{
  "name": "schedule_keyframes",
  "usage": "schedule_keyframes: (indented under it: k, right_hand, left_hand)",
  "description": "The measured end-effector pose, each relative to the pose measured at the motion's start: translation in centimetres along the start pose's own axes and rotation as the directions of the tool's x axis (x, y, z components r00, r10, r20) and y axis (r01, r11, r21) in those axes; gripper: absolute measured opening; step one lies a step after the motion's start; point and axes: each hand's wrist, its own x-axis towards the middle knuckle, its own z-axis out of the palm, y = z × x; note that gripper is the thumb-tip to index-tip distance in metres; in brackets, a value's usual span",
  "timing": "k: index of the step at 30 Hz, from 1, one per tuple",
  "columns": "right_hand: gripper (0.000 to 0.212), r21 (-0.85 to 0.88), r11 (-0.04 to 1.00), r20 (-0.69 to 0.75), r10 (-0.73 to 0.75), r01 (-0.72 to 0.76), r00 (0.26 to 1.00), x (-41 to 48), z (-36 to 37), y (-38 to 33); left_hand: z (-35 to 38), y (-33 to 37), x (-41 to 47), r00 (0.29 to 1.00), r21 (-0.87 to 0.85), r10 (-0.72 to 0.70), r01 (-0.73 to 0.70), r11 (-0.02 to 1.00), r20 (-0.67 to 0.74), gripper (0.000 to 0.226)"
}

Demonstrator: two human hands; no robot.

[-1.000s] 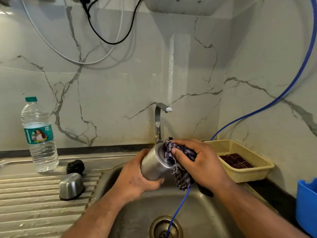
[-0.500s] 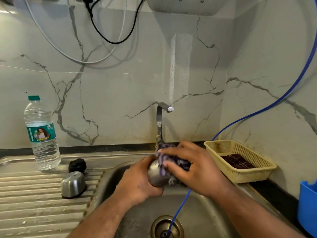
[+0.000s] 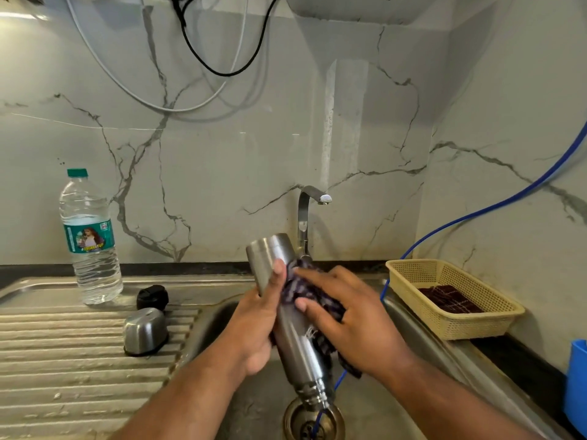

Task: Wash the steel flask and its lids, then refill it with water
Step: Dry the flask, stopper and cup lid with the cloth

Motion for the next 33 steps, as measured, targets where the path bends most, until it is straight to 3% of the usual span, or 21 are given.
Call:
schedule_keyframes:
  k: [3,5,10,15,19,21,23,26,28,31,33]
  right_hand:
    - [0.046,-0.229,0.952,0.218,-0.155,0.205,0.964,-0.3,0.3,-0.4]
    - [0.045,-0.222,0.954,0.278,-0.136,0.201,0.951,-0.4,0.3,-0.2]
    - [0.037,0.001,0.999,0.039,0.053,-0.053,0.998,0.0,-0.1,1.8]
    - [0.036,0.155,0.981,-0.085,0.134,-0.119,0.987,0.1,-0.5,1.3]
    - [0.036,0.131,0.989,-0.048,0.076,-0.070,0.996,-0.1,0.0,-0.4]
    - [0.038,0.032,0.999,0.048,-0.042,0.040,0.998,-0.3,-0.3,-0.9]
    - [0.041,-0.059,0.998,0.083,-0.033,0.038,0.996,-0.2,-0.6,-0.5]
    - [0.035,-0.018,0.986,-0.096,0.164,-0.166,0.982,0.3,-1.1,1.5]
    - [0.032,0.023,0.974,-0.174,0.227,-0.226,0.958,0.5,-1.3,2.4]
    - [0.034,0.077,0.983,-0.153,0.176,-0.166,0.972,0.6,-0.8,1.7]
    - [0.035,0.119,0.992,-0.028,0.052,-0.049,0.998,0.3,-0.5,0.1]
  left_hand:
    - [-0.8,0.9,0.1,0.992,-0.181,-0.102,0.088,0.980,-0.071,0.079]
    - [-1.4,1.4,0.3,0.980,-0.267,-0.137,0.094,0.959,-0.146,0.077]
    - [-1.3,1.4,0.3,0.983,-0.253,-0.176,0.159,0.954,-0.045,0.061]
    - [0.0,1.3,0.0,0.984,-0.134,-0.175,0.172,0.976,-0.010,0.055]
    - [0.2,1.2,-0.3,0.974,-0.157,-0.226,0.227,0.961,0.029,0.069]
    - [0.0,1.0,-0.3,0.963,-0.187,-0.267,0.266,0.946,0.018,0.080]
    - [-0.3,1.1,-0.2,0.958,-0.179,-0.284,0.273,0.945,-0.033,0.076]
    - [0.1,1.2,-0.2,0.955,-0.068,-0.295,0.292,0.954,-0.042,0.061]
    - [0.8,1.5,-0.3,0.953,-0.047,-0.302,0.301,0.952,-0.031,0.061]
    - [1.2,1.5,-0.2,0.956,-0.075,-0.292,0.292,0.953,0.013,0.062]
    - [0.6,1.5,-0.2,0.956,-0.114,-0.293,0.294,0.949,0.032,0.060]
